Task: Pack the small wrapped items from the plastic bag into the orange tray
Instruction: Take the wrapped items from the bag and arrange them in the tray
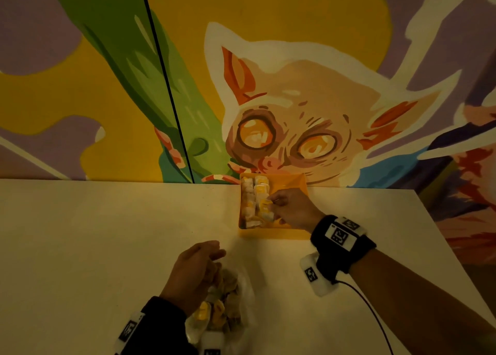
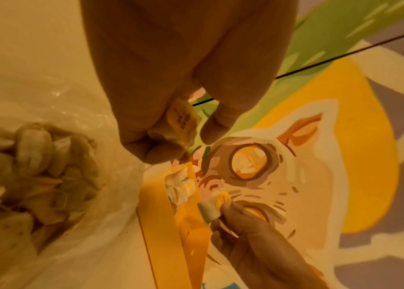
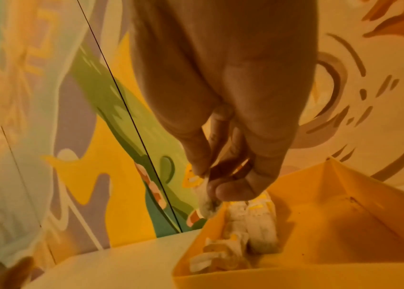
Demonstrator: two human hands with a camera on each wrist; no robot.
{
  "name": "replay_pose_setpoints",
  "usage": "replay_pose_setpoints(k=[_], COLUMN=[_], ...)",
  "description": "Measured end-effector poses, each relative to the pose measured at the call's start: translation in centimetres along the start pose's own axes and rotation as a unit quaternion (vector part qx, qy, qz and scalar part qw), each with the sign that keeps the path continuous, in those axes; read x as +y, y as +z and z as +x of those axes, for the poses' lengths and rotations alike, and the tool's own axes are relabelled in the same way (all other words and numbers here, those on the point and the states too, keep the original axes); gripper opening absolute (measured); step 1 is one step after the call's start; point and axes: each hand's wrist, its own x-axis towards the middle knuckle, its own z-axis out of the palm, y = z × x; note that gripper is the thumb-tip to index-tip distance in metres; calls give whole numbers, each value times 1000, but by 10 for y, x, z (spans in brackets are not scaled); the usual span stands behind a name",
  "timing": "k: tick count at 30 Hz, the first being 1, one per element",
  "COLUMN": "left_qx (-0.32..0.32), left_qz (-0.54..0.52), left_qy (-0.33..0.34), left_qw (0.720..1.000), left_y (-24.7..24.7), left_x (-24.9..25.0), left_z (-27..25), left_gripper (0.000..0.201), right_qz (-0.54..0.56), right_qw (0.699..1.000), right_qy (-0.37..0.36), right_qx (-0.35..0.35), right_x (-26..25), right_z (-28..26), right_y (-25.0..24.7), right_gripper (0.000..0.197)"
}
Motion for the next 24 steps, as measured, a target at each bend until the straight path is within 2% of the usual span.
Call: replay_pose_setpoints(k=[4, 9, 14, 24], left_qx=[21, 5, 0, -11], left_qz=[-63, -100, -85, -63], left_qy=[-12, -25, -28, -20], left_qw=[998, 995, 996, 998], left_y=[3, 3, 1, 0], left_x=[6, 11, 9, 4], left_z=[10, 20, 26, 23], left_gripper=[14, 15, 35, 36], right_qz=[-50, -116, -155, -161], right_qw=[997, 988, 979, 979], right_qy=[53, 101, 119, 121], right_qx=[-20, -35, -51, -40], right_x=[6, 18, 27, 26], right_z=[43, 79, 98, 115], right_y=[2, 10, 15, 15], right_gripper=[19, 21, 27, 24])
